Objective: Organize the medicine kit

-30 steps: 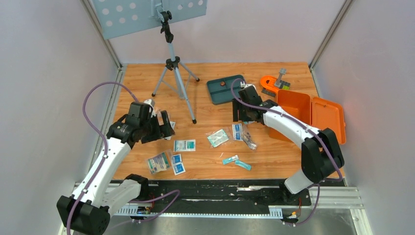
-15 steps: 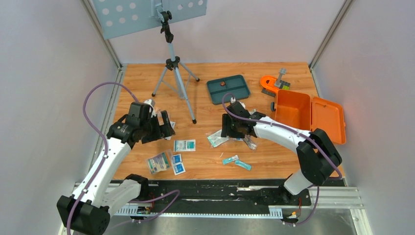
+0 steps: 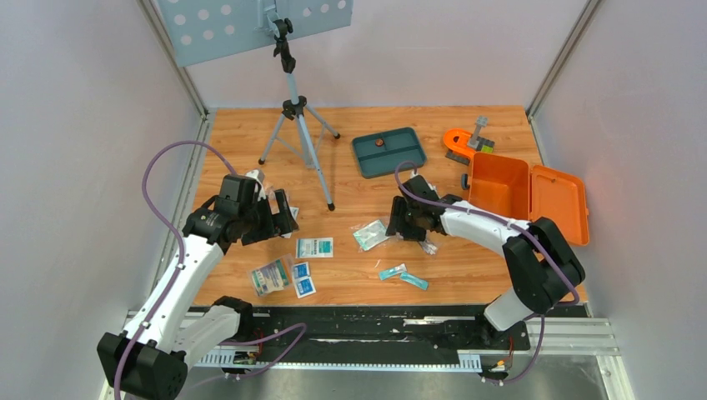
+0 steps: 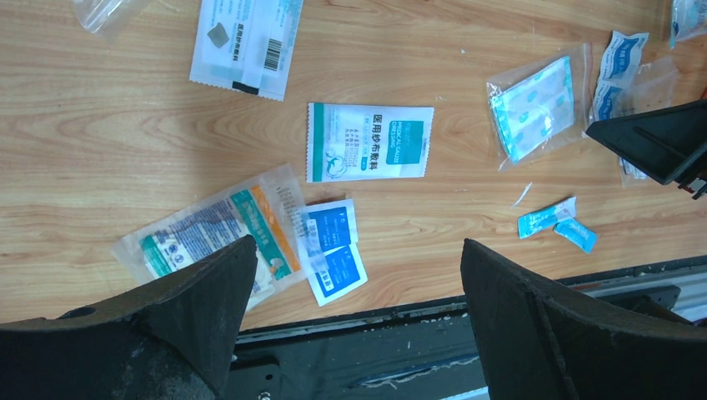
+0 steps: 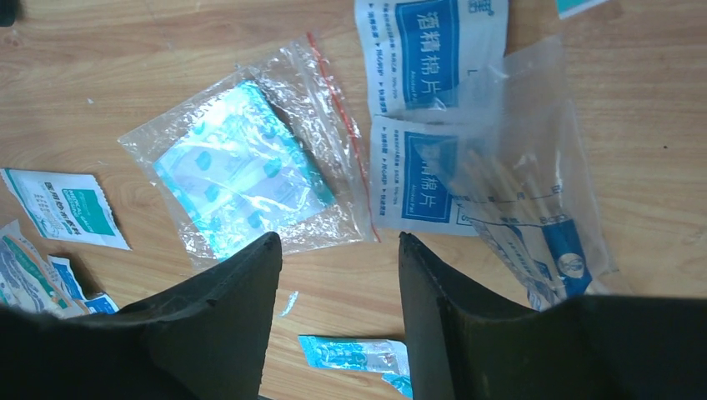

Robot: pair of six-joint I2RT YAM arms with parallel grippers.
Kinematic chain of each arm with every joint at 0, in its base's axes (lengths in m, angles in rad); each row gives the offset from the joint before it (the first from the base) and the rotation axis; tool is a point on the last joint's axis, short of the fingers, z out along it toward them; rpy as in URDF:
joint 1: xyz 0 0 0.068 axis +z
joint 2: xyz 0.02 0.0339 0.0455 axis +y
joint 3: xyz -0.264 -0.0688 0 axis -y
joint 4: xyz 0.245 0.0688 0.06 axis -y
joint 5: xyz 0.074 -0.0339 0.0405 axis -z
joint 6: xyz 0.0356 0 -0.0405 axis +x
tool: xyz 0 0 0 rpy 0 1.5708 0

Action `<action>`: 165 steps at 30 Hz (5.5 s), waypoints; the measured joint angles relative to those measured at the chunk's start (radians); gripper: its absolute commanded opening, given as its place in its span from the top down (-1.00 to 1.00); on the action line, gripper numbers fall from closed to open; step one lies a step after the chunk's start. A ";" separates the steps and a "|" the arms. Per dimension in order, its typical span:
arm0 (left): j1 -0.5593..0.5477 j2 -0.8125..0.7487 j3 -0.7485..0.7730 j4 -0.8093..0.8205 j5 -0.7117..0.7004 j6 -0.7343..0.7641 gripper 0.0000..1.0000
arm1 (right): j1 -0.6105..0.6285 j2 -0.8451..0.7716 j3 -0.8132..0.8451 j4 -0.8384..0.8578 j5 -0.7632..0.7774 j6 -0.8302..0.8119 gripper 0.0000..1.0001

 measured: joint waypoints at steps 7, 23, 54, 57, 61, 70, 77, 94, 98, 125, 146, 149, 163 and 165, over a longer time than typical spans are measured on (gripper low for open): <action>0.000 0.000 -0.001 0.000 0.000 -0.001 -1.00 | -0.019 0.003 -0.027 0.047 -0.042 0.023 0.10; 0.000 0.000 -0.001 0.000 -0.001 -0.001 -1.00 | -0.019 0.040 -0.027 0.098 -0.065 0.035 0.07; 0.000 0.000 -0.001 0.008 0.004 -0.002 -1.00 | -0.035 0.053 0.008 0.111 -0.077 0.006 -0.38; 0.000 0.000 -0.001 0.008 0.003 -0.002 -1.00 | -0.055 0.053 0.026 0.099 -0.056 -0.021 -0.38; 0.000 0.000 -0.001 0.008 -0.001 -0.002 -1.00 | -0.059 0.078 0.048 0.093 -0.055 -0.040 -0.38; 0.000 0.000 -0.001 0.007 -0.006 -0.011 -1.00 | -0.047 0.126 0.059 0.092 -0.092 -0.047 -0.37; 0.000 0.002 -0.001 0.007 -0.013 -0.018 -1.00 | 0.003 0.132 0.062 0.095 -0.139 -0.040 -0.36; 0.000 0.009 -0.001 0.007 -0.021 -0.018 -1.00 | 0.003 0.146 0.069 0.140 -0.240 -0.027 -0.30; 0.000 0.013 -0.001 0.007 -0.020 -0.018 -1.00 | 0.000 0.146 0.064 0.147 -0.250 -0.026 -0.29; 0.000 0.013 -0.022 0.057 0.028 -0.045 -0.60 | 0.031 0.141 0.051 0.139 -0.193 -0.023 -0.27; -0.129 0.362 -0.246 0.639 0.263 -0.235 0.00 | -0.026 0.139 -0.090 0.384 -0.395 0.175 -0.25; -0.129 0.408 -0.246 0.679 0.260 -0.242 0.25 | -0.031 0.132 -0.100 0.388 -0.393 0.184 -0.24; -0.161 0.612 -0.238 0.839 0.266 -0.253 0.52 | -0.039 0.142 -0.158 0.517 -0.432 0.259 -0.21; -0.162 0.619 -0.237 0.851 0.269 -0.253 0.52 | -0.039 0.153 -0.161 0.546 -0.445 0.273 -0.21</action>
